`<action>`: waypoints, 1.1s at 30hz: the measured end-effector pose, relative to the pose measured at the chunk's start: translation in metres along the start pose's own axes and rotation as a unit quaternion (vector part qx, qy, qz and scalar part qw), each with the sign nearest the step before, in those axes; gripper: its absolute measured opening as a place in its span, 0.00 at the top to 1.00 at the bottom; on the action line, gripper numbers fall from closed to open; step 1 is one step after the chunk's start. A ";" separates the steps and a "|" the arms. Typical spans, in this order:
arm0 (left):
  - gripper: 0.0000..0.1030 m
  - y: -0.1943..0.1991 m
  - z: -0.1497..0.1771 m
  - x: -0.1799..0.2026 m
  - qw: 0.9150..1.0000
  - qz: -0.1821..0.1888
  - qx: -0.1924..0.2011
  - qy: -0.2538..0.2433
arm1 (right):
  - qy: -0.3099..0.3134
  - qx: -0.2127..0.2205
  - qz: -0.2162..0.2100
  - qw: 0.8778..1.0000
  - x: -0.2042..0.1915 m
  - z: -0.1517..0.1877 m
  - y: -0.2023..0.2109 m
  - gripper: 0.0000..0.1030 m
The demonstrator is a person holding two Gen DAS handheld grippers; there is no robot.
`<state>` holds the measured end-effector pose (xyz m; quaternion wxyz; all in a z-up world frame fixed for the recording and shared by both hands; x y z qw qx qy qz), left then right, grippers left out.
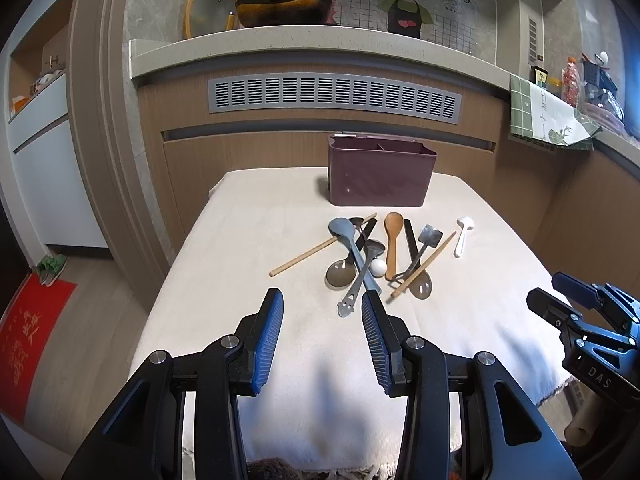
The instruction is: Organize utensils
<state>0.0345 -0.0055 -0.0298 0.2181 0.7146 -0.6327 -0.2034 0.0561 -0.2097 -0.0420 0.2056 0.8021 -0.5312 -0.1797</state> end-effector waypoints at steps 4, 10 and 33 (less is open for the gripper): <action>0.59 0.000 0.000 0.000 1.000 0.000 -0.001 0.000 | -0.001 0.002 0.000 1.000 0.001 0.000 0.000 0.52; 0.59 0.000 -0.001 -0.001 1.000 0.001 -0.001 0.000 | -0.001 0.003 0.000 1.000 0.001 0.000 0.000 0.52; 0.59 0.000 0.001 0.001 1.000 0.002 -0.003 0.001 | -0.002 0.003 0.001 1.000 0.002 -0.001 0.001 0.52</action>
Point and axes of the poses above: each gripper's, at about its wrist camera, not at the fingertips, and y roughly against the way its jaws point, x to its right, z to its underside, the point moved 4 cm from there along -y, roughly the way its jaws point, and after that the axes turned 6 degrees about -z, right-handed, at the moved point
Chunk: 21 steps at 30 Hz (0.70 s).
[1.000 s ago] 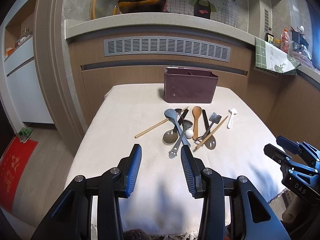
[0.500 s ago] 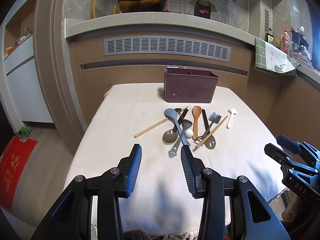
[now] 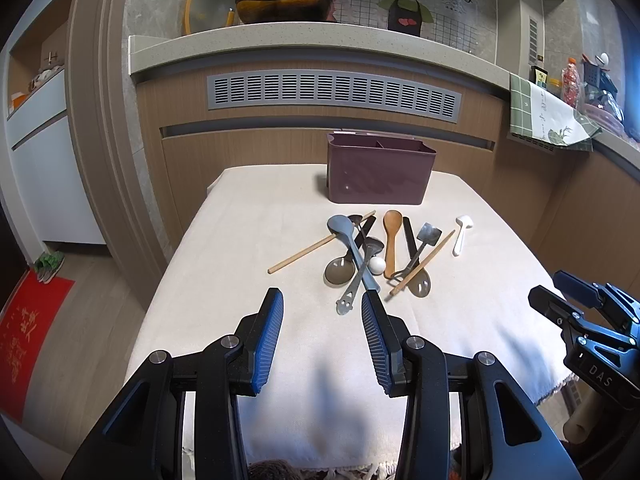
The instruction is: Organize utensils
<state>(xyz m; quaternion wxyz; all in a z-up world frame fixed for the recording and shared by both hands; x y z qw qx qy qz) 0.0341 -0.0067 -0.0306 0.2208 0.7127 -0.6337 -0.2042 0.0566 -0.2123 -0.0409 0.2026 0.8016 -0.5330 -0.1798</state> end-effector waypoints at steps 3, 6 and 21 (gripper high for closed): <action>0.59 0.000 -0.001 -0.001 1.000 0.000 0.000 0.000 | 0.000 0.000 0.000 1.000 0.000 0.000 0.000 0.52; 0.59 -0.001 -0.001 -0.001 1.000 0.000 -0.001 0.000 | -0.001 0.000 0.000 1.000 0.000 0.000 0.000 0.52; 0.59 0.000 0.001 -0.001 1.000 0.000 -0.001 0.001 | -0.004 -0.005 -0.001 1.000 0.002 0.001 -0.003 0.52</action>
Point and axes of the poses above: each gripper's, at about its wrist camera, not at the fingertips, and y roughly against the way its jaws point, x to its right, z to its underside, the point moved 4 cm from there along -y, roughly the way its jaws point, and after that the axes turned 6 degrees about -z, right-handed, at the moved point
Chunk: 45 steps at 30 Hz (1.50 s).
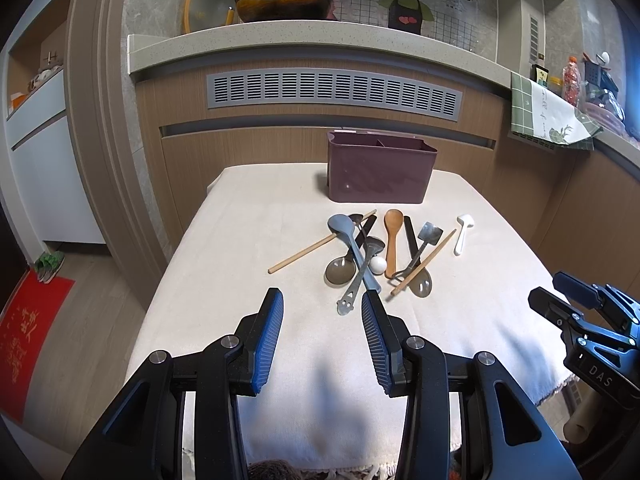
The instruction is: Organize utensils
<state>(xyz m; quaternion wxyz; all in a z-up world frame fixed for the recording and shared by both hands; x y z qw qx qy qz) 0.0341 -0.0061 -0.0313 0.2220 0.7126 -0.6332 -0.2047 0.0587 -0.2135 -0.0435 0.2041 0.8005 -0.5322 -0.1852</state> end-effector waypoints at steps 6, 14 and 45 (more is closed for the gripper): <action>0.59 -0.001 0.001 0.000 1.000 0.000 0.000 0.000 | -0.001 -0.001 -0.001 1.000 0.001 0.000 -0.001 0.52; 0.59 -0.005 0.005 0.003 1.000 0.007 -0.005 -0.003 | -0.002 -0.004 -0.002 1.000 0.001 0.001 -0.003 0.52; 0.59 -0.143 -0.040 -0.069 0.993 0.046 -0.068 0.083 | -0.199 -0.126 0.101 0.967 0.150 -0.072 -0.227 0.59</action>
Point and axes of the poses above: each gripper's, at about its wrist camera, not at the fingertips, and y roughly against the way its jaws point, x to its right, z to its underside, the point moved 4 cm from there along -y, roughly the way its jaws point, and after that the axes turned 6 degrees about -z, right-handed, at the moved point
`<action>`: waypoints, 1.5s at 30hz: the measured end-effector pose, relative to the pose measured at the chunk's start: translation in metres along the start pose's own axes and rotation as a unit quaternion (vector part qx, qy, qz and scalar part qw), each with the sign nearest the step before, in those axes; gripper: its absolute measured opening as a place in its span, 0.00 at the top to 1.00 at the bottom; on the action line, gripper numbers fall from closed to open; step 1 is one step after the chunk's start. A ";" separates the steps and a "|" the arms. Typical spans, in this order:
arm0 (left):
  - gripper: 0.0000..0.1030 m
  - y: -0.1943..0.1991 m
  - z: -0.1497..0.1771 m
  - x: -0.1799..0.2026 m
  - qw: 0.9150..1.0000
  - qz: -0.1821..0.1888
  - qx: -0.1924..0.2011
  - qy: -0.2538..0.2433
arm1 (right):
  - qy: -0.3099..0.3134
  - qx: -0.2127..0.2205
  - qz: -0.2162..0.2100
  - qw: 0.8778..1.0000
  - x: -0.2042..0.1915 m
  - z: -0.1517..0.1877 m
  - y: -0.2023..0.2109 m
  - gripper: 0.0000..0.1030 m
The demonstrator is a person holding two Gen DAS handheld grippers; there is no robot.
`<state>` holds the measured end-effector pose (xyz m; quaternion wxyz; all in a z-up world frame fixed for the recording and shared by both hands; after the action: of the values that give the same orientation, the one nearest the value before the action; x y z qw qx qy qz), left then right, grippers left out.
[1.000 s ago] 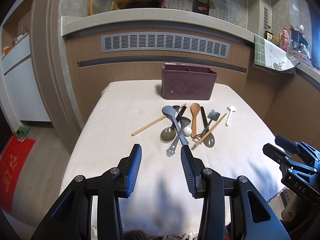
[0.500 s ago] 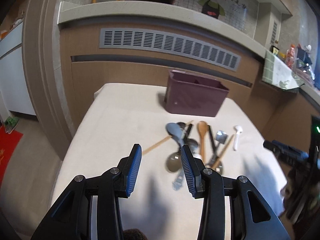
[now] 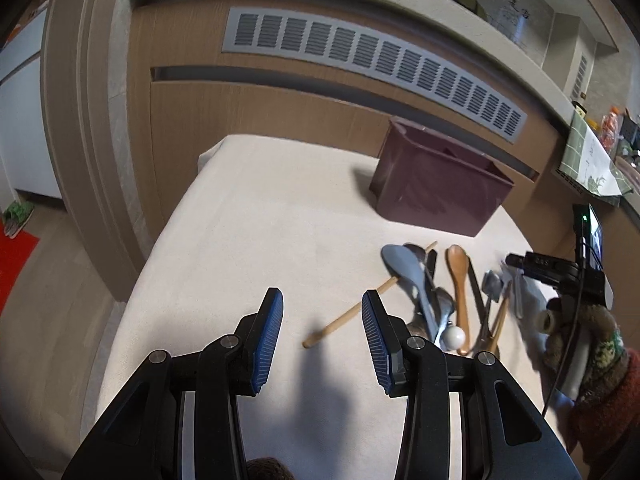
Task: Organize utensils
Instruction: 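Reach the right tool to the white plastic spoon and grasp it, then grasp the blue-grey rice paddle with the left tool while the right tool holds the white spoon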
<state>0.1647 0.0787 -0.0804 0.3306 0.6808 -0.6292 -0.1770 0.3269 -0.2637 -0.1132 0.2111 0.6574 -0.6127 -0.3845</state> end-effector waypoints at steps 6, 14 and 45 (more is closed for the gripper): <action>0.59 -0.015 0.006 0.001 1.000 -0.007 -0.030 -0.005 | 0.078 0.000 0.035 0.996 -0.036 -0.005 -0.015 0.69; 0.59 -0.029 0.007 0.051 0.996 0.043 -0.062 -0.038 | 0.131 0.050 -0.033 0.990 -0.039 0.020 0.055 0.70; 0.59 -0.085 -0.005 0.118 0.990 0.037 -0.092 -0.103 | 0.063 0.059 -0.077 0.993 0.031 0.045 0.105 0.69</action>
<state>0.2484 -0.0362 -0.1131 0.3312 0.6021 -0.6655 -0.2914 0.2234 -0.3015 -0.0696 0.1800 0.7370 -0.5673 -0.3204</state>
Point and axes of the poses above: each gripper's, at about its wrist camera, not at the fingertips, and y roughly against the way its jaws point, x to its right, z to its underside, the point moved 4 cm from there along -y, roughly the way its jaws point, and after that the axes turned 6 degrees about -z, right-handed, at the moved point
